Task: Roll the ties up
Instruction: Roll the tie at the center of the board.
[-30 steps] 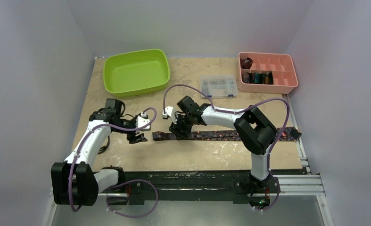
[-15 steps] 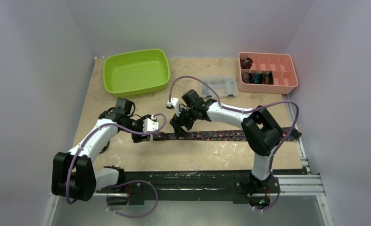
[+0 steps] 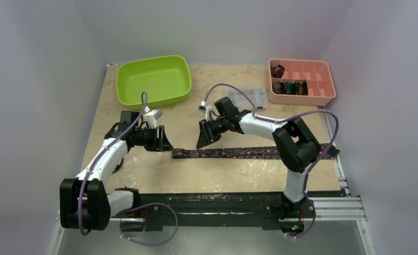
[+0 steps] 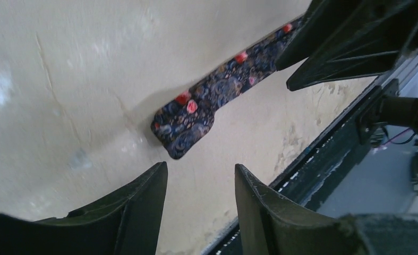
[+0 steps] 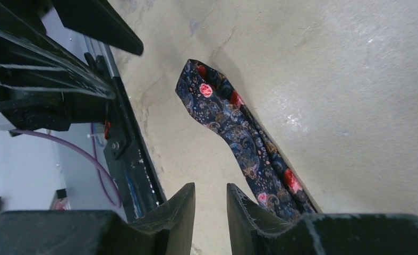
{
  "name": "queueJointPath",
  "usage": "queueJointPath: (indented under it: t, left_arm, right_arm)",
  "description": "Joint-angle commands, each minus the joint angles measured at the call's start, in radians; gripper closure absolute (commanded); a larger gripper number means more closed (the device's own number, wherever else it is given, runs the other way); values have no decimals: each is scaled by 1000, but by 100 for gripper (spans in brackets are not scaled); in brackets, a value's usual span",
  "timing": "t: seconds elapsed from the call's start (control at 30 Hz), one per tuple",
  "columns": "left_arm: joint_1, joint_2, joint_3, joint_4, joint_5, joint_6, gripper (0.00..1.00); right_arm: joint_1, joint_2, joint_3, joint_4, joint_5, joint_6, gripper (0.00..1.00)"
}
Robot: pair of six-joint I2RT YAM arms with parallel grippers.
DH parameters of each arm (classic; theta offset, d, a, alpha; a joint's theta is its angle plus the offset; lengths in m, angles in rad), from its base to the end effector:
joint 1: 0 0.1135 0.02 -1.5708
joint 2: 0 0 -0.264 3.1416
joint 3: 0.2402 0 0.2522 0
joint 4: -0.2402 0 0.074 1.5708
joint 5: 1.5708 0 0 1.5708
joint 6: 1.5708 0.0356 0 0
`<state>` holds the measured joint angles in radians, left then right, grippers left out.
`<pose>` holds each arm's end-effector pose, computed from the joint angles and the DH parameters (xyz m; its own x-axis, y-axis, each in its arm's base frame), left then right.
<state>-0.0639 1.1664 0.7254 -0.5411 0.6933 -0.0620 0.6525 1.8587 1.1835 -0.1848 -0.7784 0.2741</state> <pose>0.2177 -0.0367 0.2216 -0.8534 0.0069 -0.5213 0.3511 0.7468 -0.5649 0.2935 0.2557 0.1851 -0.7952 -0.3651 -0.4840 -0.6036 0.4014 0.6888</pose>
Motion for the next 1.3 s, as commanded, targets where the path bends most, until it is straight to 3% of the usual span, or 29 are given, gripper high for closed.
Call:
queueJointPath:
  t: [0.0, 0.3, 0.7, 1.0, 1.27]
  left_arm:
    - [30, 37, -78, 66, -17, -243, 52]
    - [57, 164, -93, 183, 29, -308, 55]
    - [59, 229, -104, 239, 67, -328, 64]
    - [46, 270, -87, 234, 39, -344, 56]
    - [0, 253, -84, 278, 116, -358, 75]
  right_arm:
    - [24, 57, 16, 91, -59, 108, 72]
    - [53, 153, 116, 111, -58, 155, 84]
    - [96, 238, 161, 108, -46, 146, 88]
    - [96, 284, 171, 67, 2, 100, 89]
    - [96, 302, 189, 53, 9, 85, 90]
